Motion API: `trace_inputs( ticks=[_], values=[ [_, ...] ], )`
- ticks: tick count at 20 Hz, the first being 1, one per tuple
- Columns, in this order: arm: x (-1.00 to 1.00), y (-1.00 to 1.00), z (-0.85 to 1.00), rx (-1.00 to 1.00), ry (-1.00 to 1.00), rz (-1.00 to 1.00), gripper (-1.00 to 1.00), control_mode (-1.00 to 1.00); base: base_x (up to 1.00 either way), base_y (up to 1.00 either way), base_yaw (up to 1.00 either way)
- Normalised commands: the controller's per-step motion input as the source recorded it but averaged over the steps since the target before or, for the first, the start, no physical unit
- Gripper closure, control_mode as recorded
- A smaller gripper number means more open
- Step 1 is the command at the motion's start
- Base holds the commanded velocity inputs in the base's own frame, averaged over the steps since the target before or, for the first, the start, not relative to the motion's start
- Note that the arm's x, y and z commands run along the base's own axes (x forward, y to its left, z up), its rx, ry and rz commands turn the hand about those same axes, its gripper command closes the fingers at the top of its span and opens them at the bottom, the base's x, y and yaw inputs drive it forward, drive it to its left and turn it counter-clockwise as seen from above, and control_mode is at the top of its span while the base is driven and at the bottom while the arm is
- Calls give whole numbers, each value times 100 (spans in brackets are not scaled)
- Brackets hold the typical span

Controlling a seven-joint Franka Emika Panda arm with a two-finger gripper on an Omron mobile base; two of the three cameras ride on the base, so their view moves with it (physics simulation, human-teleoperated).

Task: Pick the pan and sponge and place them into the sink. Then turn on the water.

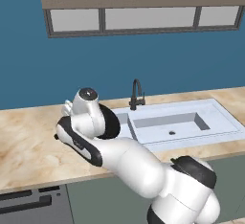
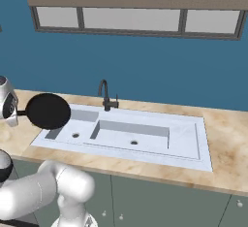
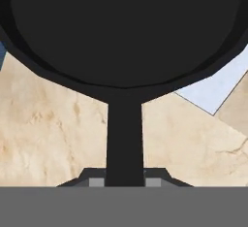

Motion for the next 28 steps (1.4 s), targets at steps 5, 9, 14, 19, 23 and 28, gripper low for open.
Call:
trace_inputs(
  ticks=[5,9,14,19,23,28],
  values=[
    [9,-13,24,31,18,-22,100,-100,0,0,0],
    [14,-28,2,22,14,-15,100,-100,0,0,0],
    [25,-36,0,11,10,-5,100,-100,0,0,0],
    [40,-5,0,-3,7,0,100,-100,0,0,0],
    [38,0,0,-9,5,0,100,-100,0,0,0],
    [32,-3,-12,-6,7,6,100,-100,0,0,0]
  ],
)
